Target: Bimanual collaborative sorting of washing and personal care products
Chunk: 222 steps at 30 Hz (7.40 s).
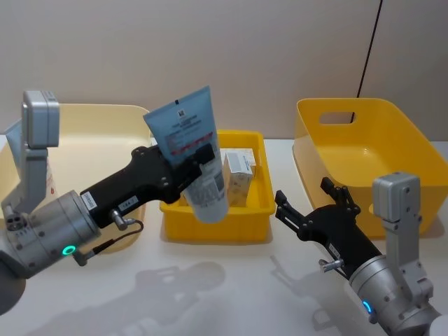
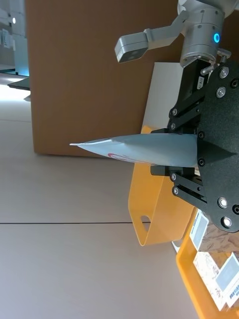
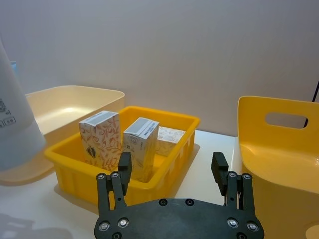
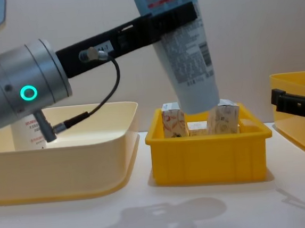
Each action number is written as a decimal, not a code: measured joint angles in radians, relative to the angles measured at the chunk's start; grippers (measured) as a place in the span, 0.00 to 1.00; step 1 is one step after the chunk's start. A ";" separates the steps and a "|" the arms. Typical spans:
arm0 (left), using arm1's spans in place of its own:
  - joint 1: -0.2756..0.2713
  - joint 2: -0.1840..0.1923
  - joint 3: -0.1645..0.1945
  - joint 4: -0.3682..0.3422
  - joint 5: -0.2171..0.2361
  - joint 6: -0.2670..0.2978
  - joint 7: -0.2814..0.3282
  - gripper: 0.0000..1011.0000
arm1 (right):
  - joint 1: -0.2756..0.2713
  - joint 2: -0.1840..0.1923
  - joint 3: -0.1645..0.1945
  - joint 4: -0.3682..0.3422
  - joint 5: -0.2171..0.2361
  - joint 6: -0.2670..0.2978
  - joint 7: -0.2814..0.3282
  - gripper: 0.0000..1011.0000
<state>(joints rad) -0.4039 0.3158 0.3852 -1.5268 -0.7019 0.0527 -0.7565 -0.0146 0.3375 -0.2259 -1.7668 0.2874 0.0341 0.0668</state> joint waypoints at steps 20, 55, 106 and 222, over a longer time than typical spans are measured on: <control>-0.002 -0.004 0.031 0.019 0.020 -0.027 0.003 0.29 | 0.000 0.024 0.008 -0.017 0.028 0.000 0.070 0.99; -0.003 -0.005 0.038 0.023 0.024 -0.033 0.005 0.29 | 0.056 0.183 -0.024 -0.086 0.192 0.086 0.399 0.99; -0.003 -0.005 0.038 0.023 0.024 -0.033 0.005 0.29 | 0.339 0.081 -0.243 0.141 0.125 0.090 0.452 0.76; -0.003 -0.005 0.038 0.023 0.024 -0.033 0.004 0.99 | 0.378 0.108 0.095 0.317 -0.055 0.124 -0.042 0.53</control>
<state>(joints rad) -0.4065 0.3107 0.4236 -1.5036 -0.6777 0.0193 -0.7521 0.3637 0.4451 -0.1310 -1.4499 0.2325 0.1579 0.0250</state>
